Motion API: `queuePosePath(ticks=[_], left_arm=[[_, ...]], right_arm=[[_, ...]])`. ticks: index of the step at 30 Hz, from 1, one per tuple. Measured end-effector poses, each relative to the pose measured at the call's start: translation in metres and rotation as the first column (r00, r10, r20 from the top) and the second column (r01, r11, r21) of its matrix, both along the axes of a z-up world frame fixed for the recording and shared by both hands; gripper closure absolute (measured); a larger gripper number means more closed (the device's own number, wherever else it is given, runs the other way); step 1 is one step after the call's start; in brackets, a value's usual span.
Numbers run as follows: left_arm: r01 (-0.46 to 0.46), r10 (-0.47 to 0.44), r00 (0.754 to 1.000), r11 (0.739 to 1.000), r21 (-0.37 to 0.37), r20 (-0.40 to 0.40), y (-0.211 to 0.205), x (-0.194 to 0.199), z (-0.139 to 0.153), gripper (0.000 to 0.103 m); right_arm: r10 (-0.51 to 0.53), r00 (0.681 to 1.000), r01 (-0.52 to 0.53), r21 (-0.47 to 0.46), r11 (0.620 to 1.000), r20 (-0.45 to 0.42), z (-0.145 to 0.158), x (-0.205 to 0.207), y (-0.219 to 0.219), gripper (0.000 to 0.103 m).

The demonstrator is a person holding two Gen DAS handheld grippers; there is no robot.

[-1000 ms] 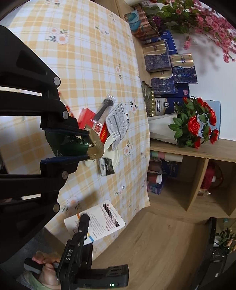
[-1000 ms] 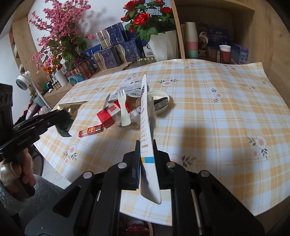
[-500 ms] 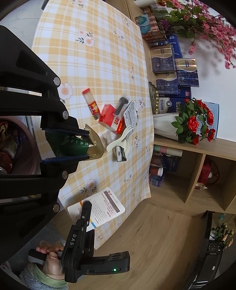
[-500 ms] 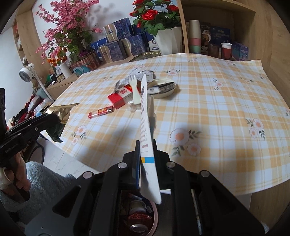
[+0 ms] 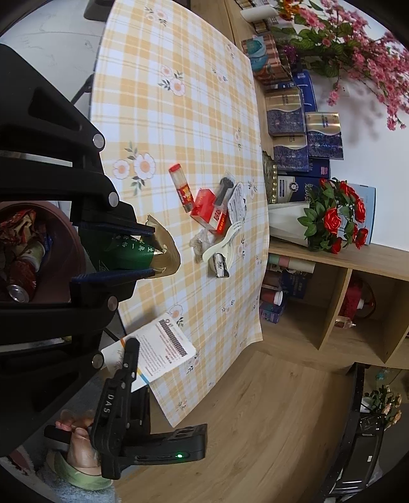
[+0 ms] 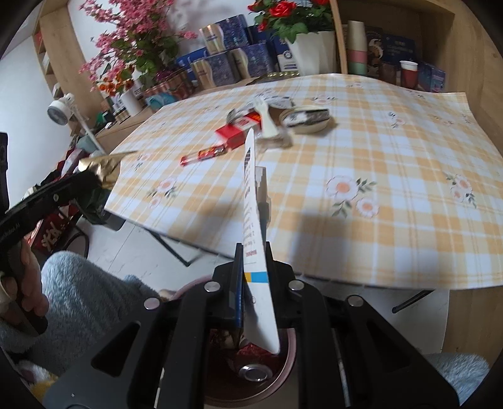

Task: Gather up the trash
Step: 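Carry the card over the bin and open the right gripper while the left gripper carries the wrapper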

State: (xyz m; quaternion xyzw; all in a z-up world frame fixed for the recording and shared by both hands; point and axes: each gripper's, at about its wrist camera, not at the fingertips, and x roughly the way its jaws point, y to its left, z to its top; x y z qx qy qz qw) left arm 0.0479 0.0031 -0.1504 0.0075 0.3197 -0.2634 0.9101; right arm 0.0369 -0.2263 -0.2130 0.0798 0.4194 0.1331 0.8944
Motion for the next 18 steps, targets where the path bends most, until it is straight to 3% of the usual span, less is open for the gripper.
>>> queuePosePath(ticks=[10, 18], left_arm=[[-0.023, 0.023, 1.0, 1.0, 0.008, -0.014, 0.013, -0.026, -0.007, 0.083], [-0.041, 0.041, 0.999, 0.999, 0.008, -0.033, 0.022, -0.033, -0.016, 0.083]], right_arm=[[0.077, 0.991, -0.073, 0.041, 0.996, -0.105, -0.035, -0.022, 0.024, 0.089], [0.192, 0.956, -0.194, 0.014, 0.981, -0.222, -0.072, -0.021, 0.063, 0.089]])
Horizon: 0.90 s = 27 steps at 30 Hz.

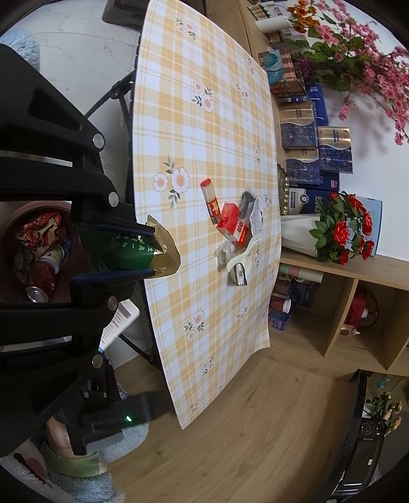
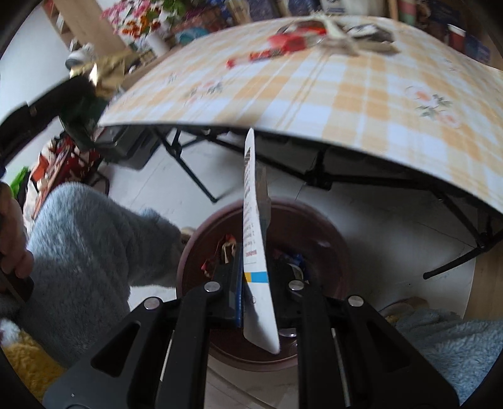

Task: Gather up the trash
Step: 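Carry the card over the bin and open the right gripper while the left gripper carries the wrapper, then lower the green wrapper into the bin and open the left gripper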

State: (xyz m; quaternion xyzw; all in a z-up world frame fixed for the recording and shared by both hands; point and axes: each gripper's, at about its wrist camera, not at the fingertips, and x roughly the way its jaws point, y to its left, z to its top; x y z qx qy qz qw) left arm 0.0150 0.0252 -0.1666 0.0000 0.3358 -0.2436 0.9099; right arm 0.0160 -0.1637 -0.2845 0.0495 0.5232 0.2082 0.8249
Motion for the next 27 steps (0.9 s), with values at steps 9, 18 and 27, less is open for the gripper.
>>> queuePosePath(ticks=[9, 18, 27], left_arm=[[-0.007, 0.007, 0.999, 1.0, 0.0, -0.033, 0.003, 0.0, -0.017, 0.083], [0.001, -0.001, 0.999, 1.0, 0.006, -0.044, 0.001, -0.002, -0.024, 0.083], [0.027, -0.025, 0.997, 0.999, 0.03, -0.069, -0.009, -0.002, -0.034, 0.083]], right_arm=[[-0.038, 0.994, 0.036, -0.026, 0.999, -0.098, -0.027, 0.008, 0.002, 0.084], [-0.089, 0.996, 0.09, -0.041, 0.995, 0.027, -0.001, 0.003, -0.002, 0.029], [-0.213, 0.915, 0.26, -0.099, 0.96, 0.342, 0.054, -0.006, -0.026, 0.006]])
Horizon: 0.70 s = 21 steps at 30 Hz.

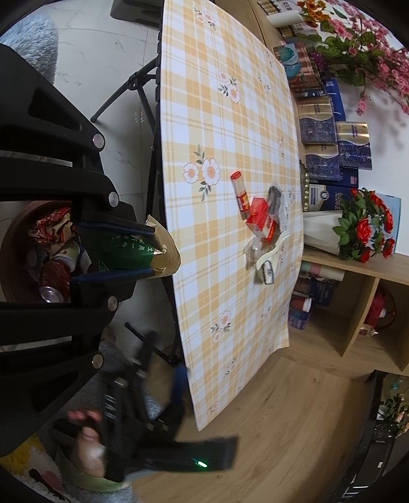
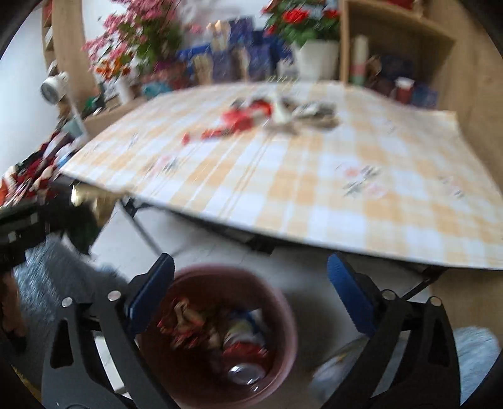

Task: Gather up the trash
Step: 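Lower the green wrapper into the bin and open the left gripper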

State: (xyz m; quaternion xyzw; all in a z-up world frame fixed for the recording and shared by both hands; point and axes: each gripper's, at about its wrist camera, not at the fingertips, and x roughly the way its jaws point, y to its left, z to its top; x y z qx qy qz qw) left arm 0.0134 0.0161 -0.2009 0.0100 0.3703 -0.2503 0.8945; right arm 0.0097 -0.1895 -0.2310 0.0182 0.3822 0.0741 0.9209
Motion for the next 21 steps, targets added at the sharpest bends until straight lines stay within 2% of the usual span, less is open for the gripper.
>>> queuePosePath(ticks=[4, 9, 16, 21], left_arm=[[0.022, -0.021, 0.999, 1.0, 0.02, -0.034, -0.006, 0.002, -0.012, 0.083], [0.073, -0.068, 0.993, 0.996, 0.05, -0.099, -0.02, 0.006, -0.031, 0.083], [0.126, -0.11, 0.976, 0.989, 0.076, -0.189, -0.038, 0.015, -0.057, 0.083], [0.159, -0.136, 0.969, 0.983, 0.095, -0.208, -0.049, 0.014, -0.065, 0.082]], right_arm=[[-0.1, 0.993, 0.101, -0.005, 0.995, 0.066, 0.01, 0.001, -0.02, 0.006], [-0.178, 0.981, 0.179, -0.003, 0.984, 0.075, 0.008, 0.002, -0.037, 0.006], [-0.205, 0.977, 0.206, 0.0, 0.979, 0.065, 0.003, 0.0, -0.042, 0.006], [-0.214, 0.975, 0.214, 0.008, 0.977, 0.055, 0.001, 0.0, -0.046, 0.006]])
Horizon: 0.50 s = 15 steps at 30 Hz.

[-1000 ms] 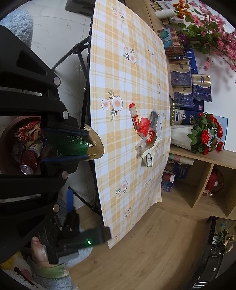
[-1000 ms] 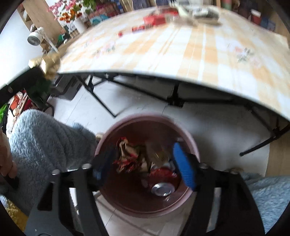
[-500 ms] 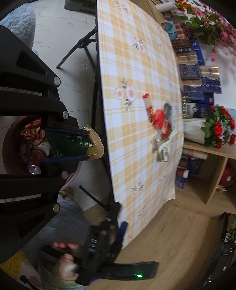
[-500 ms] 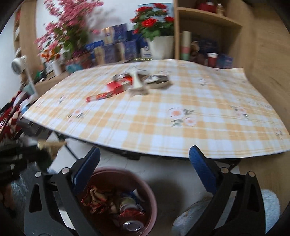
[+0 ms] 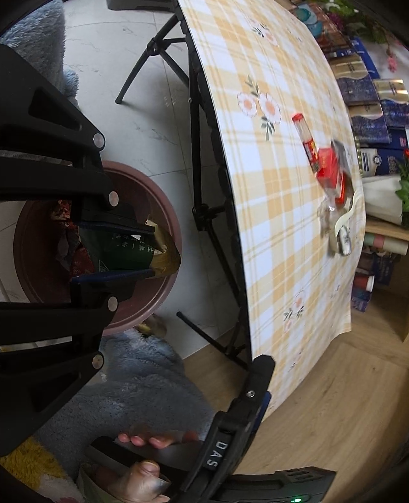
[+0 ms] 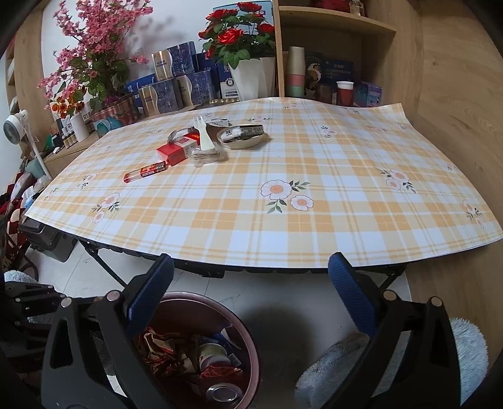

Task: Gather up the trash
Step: 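Lower the green wrapper into the bin and open the left gripper, then raise both grippers from the bin back toward the table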

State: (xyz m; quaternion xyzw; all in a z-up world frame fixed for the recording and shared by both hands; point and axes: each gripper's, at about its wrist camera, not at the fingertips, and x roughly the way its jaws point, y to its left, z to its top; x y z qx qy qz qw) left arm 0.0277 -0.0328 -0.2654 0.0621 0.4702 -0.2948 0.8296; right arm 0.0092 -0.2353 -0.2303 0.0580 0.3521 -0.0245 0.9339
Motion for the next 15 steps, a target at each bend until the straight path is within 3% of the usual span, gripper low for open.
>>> queuePosePath(ticks=[4, 6, 8, 15], left_arm=[[0.017, -0.017, 1.0, 1.0, 0.016, -0.006, -0.006, -0.001, -0.003, 0.082], [0.015, -0.014, 1.0, 1.0, 0.021, -0.009, -0.007, 0.0, -0.004, 0.074], [0.001, -0.001, 1.0, 1.0, 0.018, -0.003, -0.006, 0.001, -0.004, 0.053], [-0.108, 0.108, 0.993, 0.994, -0.008, 0.04, 0.01, 0.008, 0.005, 0.027]], right_arm=[[-0.009, 1.0, 0.01, 0.012, 1.0, -0.006, -0.001, -0.001, -0.003, 0.006], [-0.012, 1.0, 0.012, 0.02, 1.0, -0.006, -0.002, -0.001, -0.005, 0.006], [-0.014, 1.0, 0.014, 0.024, 1.0, -0.006, -0.001, -0.001, -0.005, 0.006], [-0.019, 1.0, 0.019, 0.031, 0.999, -0.02, -0.004, 0.0, -0.006, 0.006]])
